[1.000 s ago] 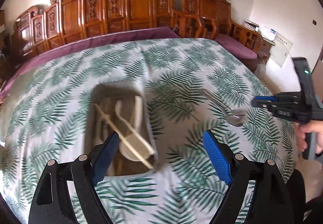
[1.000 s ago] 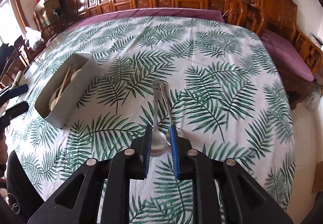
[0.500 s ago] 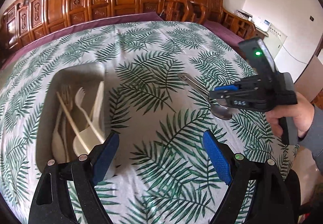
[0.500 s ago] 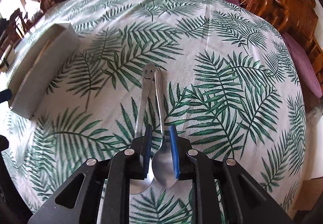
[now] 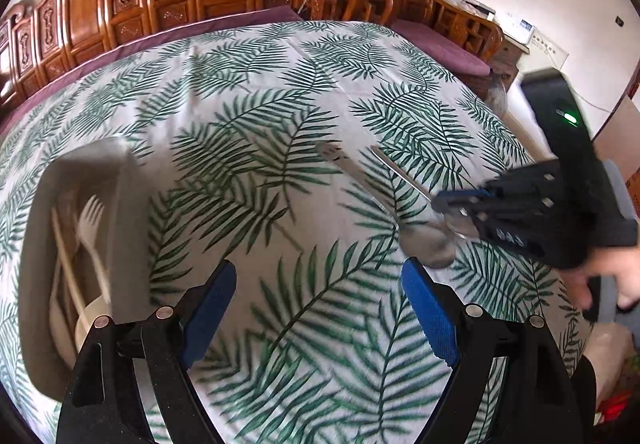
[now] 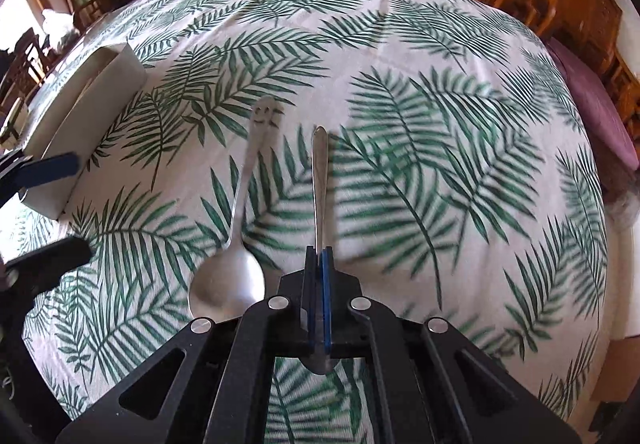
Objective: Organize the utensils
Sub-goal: 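Grasp a steel spoon with the left tool while the right tool holds the other spoon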
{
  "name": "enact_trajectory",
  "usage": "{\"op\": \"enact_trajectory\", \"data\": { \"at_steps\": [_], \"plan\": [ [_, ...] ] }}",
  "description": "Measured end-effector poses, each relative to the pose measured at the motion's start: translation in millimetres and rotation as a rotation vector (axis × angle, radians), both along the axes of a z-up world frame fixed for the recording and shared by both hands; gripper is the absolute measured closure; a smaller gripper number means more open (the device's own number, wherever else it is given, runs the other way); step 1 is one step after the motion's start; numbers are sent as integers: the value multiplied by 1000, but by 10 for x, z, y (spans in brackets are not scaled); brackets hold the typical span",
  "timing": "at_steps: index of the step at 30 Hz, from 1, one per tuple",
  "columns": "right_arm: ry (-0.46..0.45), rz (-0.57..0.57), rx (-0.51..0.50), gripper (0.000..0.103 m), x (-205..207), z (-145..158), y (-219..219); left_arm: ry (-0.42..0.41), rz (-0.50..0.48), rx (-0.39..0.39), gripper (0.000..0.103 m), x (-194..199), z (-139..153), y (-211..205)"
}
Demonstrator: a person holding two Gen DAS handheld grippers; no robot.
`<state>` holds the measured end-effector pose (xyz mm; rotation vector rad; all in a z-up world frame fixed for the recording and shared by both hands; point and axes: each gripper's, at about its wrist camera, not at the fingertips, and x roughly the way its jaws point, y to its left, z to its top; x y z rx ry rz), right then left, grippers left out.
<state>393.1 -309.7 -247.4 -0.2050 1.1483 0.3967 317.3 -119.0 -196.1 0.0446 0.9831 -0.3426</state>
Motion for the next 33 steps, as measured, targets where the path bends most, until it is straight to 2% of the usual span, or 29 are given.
{"op": "enact_trajectory", "data": {
  "at_steps": [7,14,15,17,20,25,28,30,33],
  "plan": [
    [-30,-50,49,100,-196,147,-267,33,-7,-7,23,278,-89,-282],
    [-37,-84,79,100,-342,185,-457,69,-21,7,41,456,-183,-550],
    [-39,-86,79,100,-362,185,-472,78,-23,14,46,488,-210,-589],
    [-41,-92,83,100,-386,189,-503,87,-27,26,50,523,-245,-647],
    [-46,-118,113,100,-409,201,-565,106,-38,77,51,572,-347,-740],
    [-51,-134,119,100,-449,213,-635,65,-62,156,53,540,-379,-841],
    [-51,-143,128,100,-454,218,-659,66,-44,153,66,550,-373,-786],
    [-53,-143,130,100,-466,229,-652,67,-47,152,86,555,-365,-760],
    [-59,-140,135,100,-494,259,-632,76,-69,150,93,537,-357,-718]
  ]
}}
